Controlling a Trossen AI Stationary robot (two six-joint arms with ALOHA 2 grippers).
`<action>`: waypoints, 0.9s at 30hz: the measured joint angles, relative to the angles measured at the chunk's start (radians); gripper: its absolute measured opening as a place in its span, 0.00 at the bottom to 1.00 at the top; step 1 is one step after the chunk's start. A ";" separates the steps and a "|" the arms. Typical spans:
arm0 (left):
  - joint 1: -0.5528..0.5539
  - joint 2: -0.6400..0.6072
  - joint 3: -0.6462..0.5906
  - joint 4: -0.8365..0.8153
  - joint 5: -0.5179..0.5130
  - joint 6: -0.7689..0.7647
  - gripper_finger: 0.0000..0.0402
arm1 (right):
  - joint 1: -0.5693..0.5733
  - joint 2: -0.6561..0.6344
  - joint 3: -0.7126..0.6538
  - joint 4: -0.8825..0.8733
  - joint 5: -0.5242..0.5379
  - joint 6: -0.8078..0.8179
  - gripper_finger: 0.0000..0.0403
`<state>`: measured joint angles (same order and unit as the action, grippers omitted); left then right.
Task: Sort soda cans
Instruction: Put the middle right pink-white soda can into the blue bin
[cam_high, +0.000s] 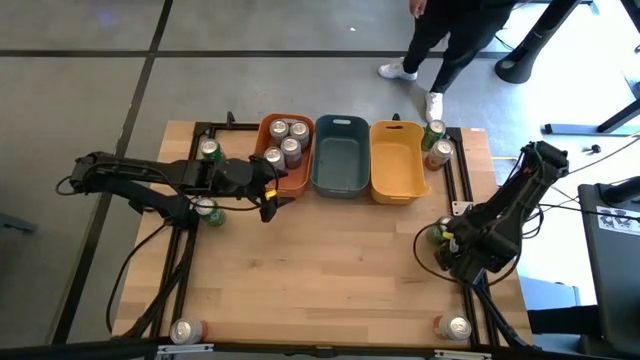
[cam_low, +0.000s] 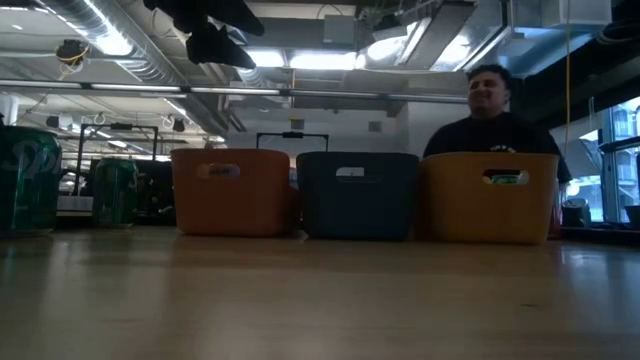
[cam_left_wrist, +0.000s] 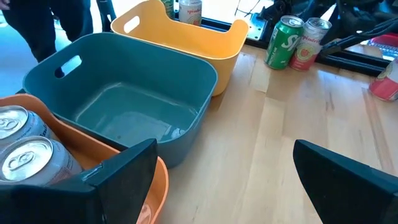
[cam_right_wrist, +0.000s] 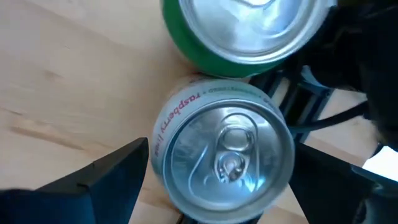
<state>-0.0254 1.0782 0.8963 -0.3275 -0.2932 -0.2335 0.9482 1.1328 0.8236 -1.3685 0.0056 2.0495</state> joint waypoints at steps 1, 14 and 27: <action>0.000 0.000 0.000 0.000 0.000 0.001 0.90 | 0.000 0.000 -0.007 0.016 0.001 -0.004 0.89; 0.000 0.000 0.000 0.001 0.000 0.000 0.90 | 0.000 0.000 -0.009 0.018 0.037 -0.042 0.72; 0.000 0.000 0.000 -0.004 0.000 -0.002 0.90 | 0.000 0.012 0.095 0.192 0.091 -0.197 0.71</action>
<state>-0.0254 1.0782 0.8967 -0.3317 -0.2931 -0.2356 0.9485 1.1450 0.9188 -1.1769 0.0966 1.8520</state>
